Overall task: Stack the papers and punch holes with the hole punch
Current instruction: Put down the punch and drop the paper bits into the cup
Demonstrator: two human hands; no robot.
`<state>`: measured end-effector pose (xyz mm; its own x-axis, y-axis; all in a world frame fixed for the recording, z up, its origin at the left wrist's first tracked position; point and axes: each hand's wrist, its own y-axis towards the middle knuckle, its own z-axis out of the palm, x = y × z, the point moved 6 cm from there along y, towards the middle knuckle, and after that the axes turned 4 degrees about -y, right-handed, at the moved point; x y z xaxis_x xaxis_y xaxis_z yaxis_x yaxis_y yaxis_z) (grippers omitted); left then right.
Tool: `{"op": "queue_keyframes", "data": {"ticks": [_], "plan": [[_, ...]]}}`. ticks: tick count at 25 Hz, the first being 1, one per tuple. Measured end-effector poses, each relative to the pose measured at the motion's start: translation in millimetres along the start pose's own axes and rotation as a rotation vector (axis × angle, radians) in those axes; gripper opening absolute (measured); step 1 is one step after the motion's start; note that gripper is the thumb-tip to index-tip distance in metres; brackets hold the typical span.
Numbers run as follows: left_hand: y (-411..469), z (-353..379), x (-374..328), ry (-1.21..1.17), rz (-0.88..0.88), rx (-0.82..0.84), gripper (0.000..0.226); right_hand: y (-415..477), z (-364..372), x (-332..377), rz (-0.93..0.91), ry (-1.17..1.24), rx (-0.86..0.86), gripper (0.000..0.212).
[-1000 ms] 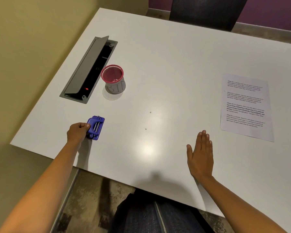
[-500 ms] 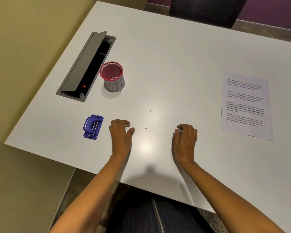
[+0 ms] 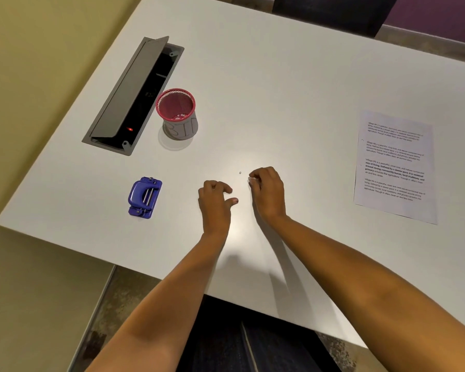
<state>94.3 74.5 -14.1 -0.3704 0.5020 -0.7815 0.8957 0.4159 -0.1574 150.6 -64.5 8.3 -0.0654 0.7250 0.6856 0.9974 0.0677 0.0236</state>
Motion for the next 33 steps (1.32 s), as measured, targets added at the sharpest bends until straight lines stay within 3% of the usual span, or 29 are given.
{"op": "queue_keyframes", "data": {"ticks": [6, 10, 15, 22, 29, 33], "plan": [[-4.9, -5.8, -8.2, -0.020, 0.080, -0.039, 0.020, 8.7, 7.8, 4.3, -0.034, -0.035, 0.030, 0.010], [-4.9, -3.2, -12.4, 0.143, 0.161, -0.011, 0.014, 12.7, 10.7, 8.5, -0.075, -0.075, 0.046, 0.012], [-7.6, 1.5, -7.9, 0.140, 0.077, -0.035, 0.010, 23.1, 14.6, 10.7, -0.043, -0.092, 0.075, 0.011], [-11.0, -4.2, 13.3, -0.137, -0.257, -0.061, 0.014, 38.8, 20.1, 21.9, -0.053, -0.271, 0.188, 0.012], [-25.1, -9.8, 24.9, -0.215, -0.344, -0.066, 0.017, 49.7, 26.0, 31.0, -0.069, -0.499, 0.321, 0.020], [-22.8, -15.1, 24.0, -0.239, -0.344, -0.087, 0.016, 52.3, 27.4, 24.7, 0.029, -0.421, 0.361, 0.022]]}}
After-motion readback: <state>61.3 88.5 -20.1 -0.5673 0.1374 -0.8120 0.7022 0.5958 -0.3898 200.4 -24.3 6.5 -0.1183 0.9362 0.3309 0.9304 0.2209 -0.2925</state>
